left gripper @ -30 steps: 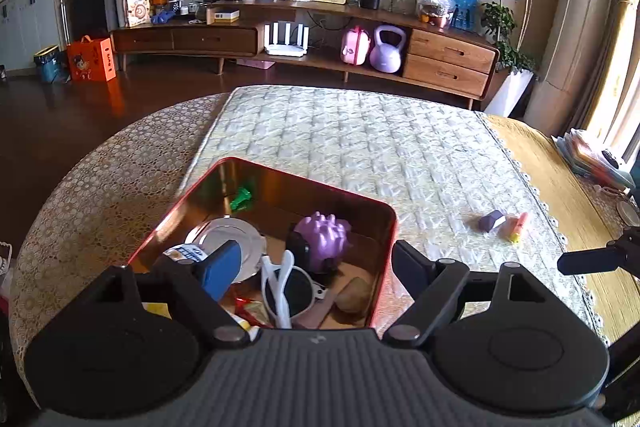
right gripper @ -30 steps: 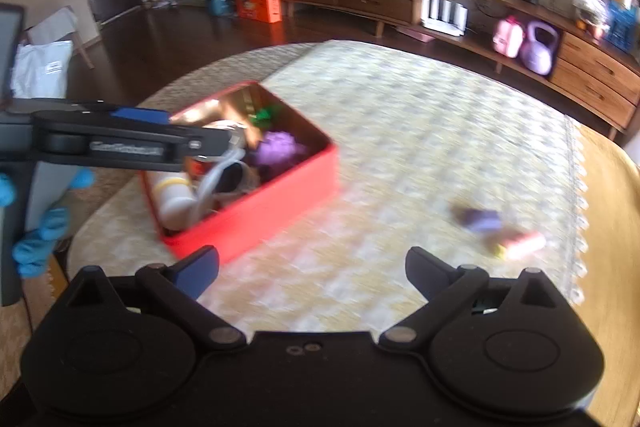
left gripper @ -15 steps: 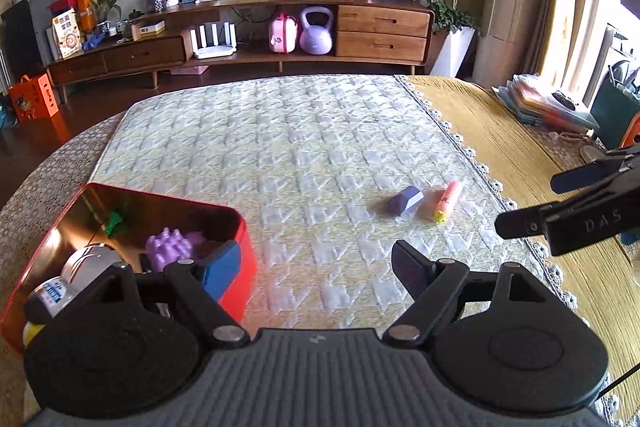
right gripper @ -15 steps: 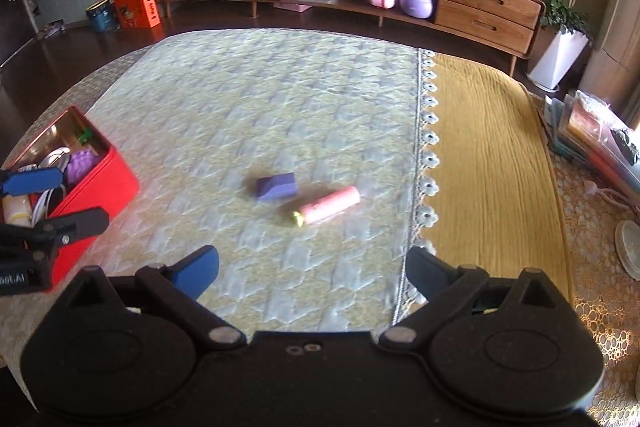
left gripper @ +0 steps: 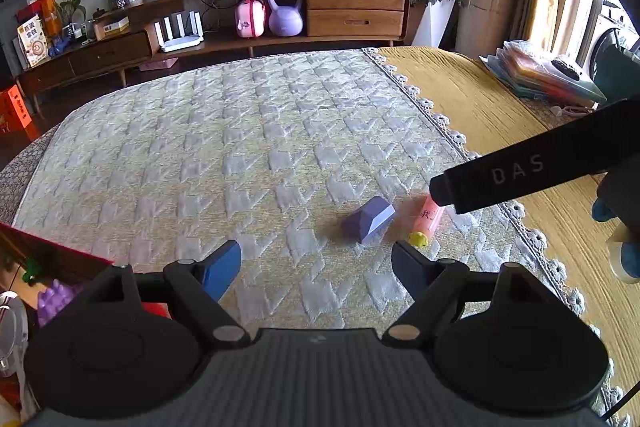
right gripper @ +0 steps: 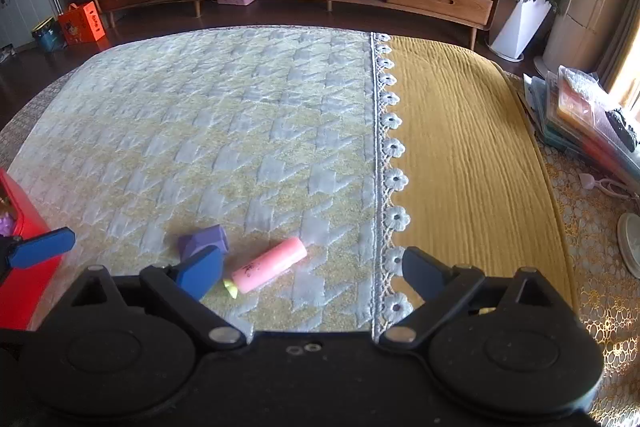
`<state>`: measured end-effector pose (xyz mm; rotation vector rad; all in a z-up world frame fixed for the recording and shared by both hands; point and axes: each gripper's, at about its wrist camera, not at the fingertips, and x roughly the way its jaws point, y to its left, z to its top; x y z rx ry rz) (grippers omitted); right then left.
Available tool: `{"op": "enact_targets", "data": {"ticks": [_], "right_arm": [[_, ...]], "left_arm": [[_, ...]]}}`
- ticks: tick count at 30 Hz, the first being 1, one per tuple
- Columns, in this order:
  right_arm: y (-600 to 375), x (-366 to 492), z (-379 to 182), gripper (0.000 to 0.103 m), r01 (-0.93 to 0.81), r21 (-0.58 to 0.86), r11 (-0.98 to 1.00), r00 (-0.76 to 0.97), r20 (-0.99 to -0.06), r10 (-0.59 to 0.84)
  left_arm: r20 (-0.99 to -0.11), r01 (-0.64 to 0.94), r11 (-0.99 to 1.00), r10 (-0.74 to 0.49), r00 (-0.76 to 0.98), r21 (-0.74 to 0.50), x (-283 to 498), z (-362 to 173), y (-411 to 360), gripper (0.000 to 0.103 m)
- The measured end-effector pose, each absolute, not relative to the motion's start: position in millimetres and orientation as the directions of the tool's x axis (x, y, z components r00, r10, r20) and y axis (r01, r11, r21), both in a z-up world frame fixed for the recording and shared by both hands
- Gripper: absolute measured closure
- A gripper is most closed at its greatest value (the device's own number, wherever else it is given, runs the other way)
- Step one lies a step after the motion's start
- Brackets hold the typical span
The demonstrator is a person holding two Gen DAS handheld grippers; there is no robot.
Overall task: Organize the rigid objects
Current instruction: 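Move the left tool to the purple block while the right approaches the pink tube, then grasp the purple block with the left tool while the right grasps the pink tube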
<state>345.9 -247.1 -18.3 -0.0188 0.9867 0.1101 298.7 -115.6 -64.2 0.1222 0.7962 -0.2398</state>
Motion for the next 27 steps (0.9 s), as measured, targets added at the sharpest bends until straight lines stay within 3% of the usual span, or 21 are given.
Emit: {"op": "enact_targets", "data": {"ticks": [12, 18, 21, 23, 27], "right_arm": [[-239, 367, -42, 0.028, -0.044, 0.027, 0.999, 0.513, -0.857, 0.046], [-235, 369, -44, 0.044, -0.041, 0.035, 0.999, 0.489, -0.871, 0.051], [-232, 369, -43, 0.050, -0.054, 0.035, 0.998, 0.483, -0.874, 0.056], [-230, 369, -45, 0.054, -0.053, 0.036, 0.998, 0.477, -0.877, 0.057], [-225, 365, -45, 0.062, -0.063, 0.023, 0.998, 0.484, -0.874, 0.050]], "left_arm": [[-0.722, 0.306, 0.950, -0.174, 0.669, 0.055, 330, -92, -136, 0.021], [-0.716, 0.332, 0.941, -0.187, 0.672, 0.066, 339, -98, -143, 0.021], [-0.710, 0.351, 0.934, -0.197, 0.676, 0.075, 339, -100, -146, 0.028], [-0.710, 0.362, 0.930, -0.212, 0.671, 0.065, 340, -99, -148, 0.042], [-0.706, 0.392, 0.917, -0.232, 0.669, 0.070, 338, -98, -154, 0.059]]}}
